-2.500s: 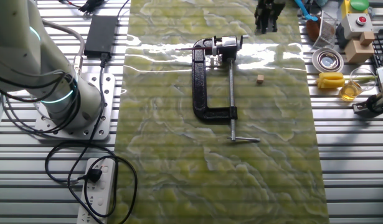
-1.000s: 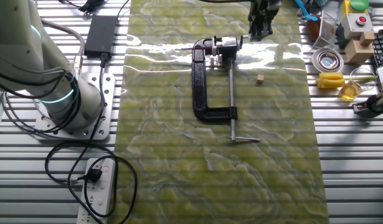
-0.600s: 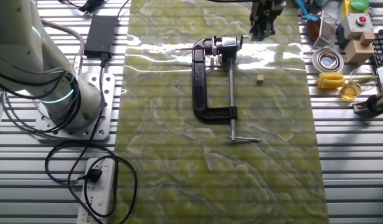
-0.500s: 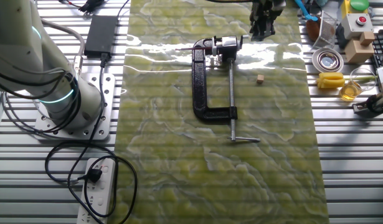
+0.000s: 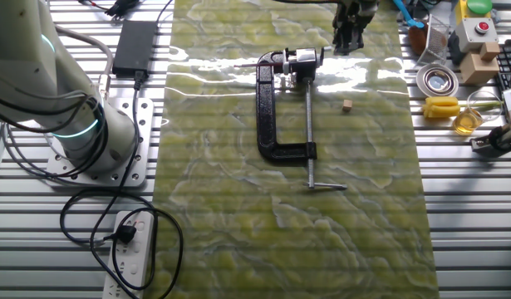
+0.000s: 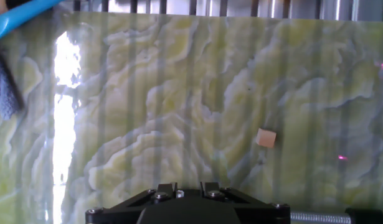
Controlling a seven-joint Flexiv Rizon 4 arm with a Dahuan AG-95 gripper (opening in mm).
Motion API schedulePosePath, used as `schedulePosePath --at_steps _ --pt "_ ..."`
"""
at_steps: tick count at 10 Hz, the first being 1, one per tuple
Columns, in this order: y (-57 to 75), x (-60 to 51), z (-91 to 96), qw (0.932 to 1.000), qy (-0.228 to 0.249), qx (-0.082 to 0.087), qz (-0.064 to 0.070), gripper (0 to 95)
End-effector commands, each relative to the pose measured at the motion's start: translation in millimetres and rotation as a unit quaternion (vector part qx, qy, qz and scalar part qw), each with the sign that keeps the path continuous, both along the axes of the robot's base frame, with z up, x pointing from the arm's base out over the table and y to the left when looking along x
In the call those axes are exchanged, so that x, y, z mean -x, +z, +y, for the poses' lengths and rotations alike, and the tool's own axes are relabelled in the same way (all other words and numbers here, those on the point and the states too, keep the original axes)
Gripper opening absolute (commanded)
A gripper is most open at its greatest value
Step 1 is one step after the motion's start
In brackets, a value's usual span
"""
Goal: Sharpen the pencil with a pencil sharpener
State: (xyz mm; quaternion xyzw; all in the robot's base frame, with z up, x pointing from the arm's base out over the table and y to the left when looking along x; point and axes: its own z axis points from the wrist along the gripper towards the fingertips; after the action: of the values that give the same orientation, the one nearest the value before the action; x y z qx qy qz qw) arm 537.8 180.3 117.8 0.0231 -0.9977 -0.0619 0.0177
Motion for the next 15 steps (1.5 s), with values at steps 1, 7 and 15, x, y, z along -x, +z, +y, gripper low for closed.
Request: schedulePosePath --at_steps 1,7,15 --pt "-2.2 7.9 -0.4 1.0000 0.000 0.001 -0.006 19.0" --pt "-6.9 6.0 6.8 0.9999 0.002 0.002 -0.012 19.0" --pt "-16.4 10.5 9.4 0.9998 0.007 0.005 -0.020 19.0"
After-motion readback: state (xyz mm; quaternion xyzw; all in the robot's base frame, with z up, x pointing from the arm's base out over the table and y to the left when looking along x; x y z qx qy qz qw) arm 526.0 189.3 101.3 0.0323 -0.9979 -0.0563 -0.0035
